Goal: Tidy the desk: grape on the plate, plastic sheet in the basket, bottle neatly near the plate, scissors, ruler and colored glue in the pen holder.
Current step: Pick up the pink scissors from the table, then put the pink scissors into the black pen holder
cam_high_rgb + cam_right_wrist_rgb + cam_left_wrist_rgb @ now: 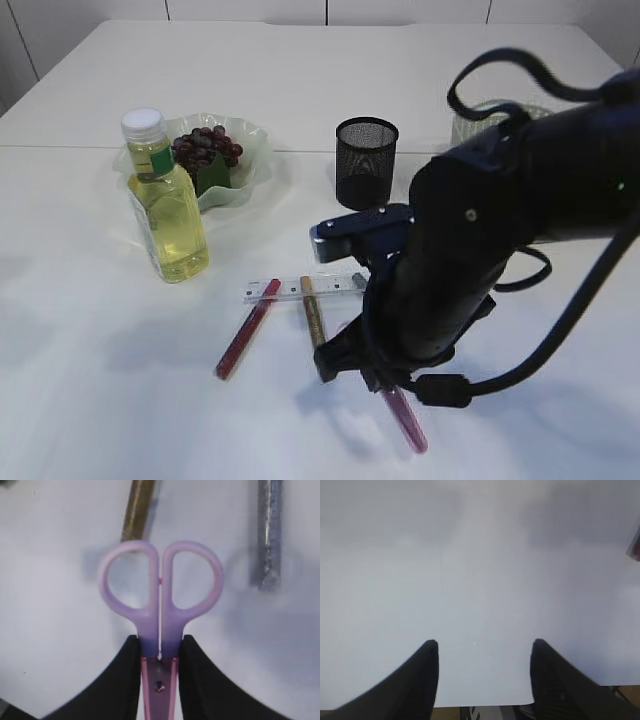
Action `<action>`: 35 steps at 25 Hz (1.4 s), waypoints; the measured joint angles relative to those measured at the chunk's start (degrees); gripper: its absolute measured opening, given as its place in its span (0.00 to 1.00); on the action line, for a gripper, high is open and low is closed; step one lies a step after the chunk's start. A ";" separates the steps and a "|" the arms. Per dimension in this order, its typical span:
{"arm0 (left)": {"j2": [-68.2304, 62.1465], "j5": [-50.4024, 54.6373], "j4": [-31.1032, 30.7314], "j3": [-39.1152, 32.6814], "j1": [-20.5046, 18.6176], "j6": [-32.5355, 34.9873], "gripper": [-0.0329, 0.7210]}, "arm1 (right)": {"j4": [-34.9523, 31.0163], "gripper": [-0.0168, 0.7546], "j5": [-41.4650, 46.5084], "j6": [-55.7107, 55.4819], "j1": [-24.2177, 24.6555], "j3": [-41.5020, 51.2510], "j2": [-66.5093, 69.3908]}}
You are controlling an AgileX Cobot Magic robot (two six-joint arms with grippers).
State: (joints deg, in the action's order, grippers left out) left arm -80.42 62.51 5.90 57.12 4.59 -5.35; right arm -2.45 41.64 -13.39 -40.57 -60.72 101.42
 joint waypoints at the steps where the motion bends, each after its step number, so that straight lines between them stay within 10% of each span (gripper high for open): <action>1: 0.00 0.00 0.00 0.00 0.00 0.00 0.60 | 0.29 0.27 0.00 0.59 0.00 -0.36 -0.98; 18: 0.00 -0.04 -0.14 0.00 0.00 0.00 0.60 | -30.53 0.27 0.32 35.47 22.48 -24.31 -2.18; 35: 0.00 1.01 -0.14 0.00 0.00 0.00 0.59 | -43.83 0.27 -16.52 59.91 25.12 -40.00 16.46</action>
State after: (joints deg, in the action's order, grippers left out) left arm -80.42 63.52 5.75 57.12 4.59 -5.35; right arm -46.29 25.11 46.53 -15.45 -100.71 117.88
